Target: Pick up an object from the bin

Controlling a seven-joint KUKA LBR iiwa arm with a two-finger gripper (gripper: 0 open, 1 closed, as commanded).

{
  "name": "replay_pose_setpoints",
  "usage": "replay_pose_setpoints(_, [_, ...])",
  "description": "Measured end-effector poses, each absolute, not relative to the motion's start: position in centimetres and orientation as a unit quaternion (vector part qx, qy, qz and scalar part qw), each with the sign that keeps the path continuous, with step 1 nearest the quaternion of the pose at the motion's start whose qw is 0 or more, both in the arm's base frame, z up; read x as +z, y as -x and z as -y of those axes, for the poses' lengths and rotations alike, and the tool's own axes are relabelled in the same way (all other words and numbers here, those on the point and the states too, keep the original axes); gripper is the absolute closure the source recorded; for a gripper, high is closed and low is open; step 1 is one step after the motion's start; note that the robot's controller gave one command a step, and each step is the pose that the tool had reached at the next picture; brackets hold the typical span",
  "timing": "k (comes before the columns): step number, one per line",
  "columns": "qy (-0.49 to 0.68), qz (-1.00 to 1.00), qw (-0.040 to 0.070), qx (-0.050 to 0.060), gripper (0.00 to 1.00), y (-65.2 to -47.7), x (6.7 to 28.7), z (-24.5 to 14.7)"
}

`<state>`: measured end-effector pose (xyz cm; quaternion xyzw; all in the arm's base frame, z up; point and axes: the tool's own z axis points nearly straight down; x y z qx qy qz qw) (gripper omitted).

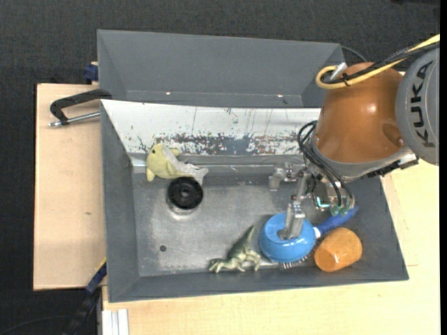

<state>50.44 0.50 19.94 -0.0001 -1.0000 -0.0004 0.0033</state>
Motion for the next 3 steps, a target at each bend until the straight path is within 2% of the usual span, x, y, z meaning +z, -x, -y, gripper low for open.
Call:
replay_pose_setpoints(1, [-0.076, 0.997, 0.015, -0.004, 0.00, -50.3, 6.9, 1.5])
replay_pose_setpoints(2, [-0.126, 0.992, 0.002, -0.008, 0.00, -50.4, 7.8, 6.0])
replay_pose_setpoints(3, [-0.193, 0.981, -0.007, 0.002, 0.00, -51.5, 16.2, 7.6])
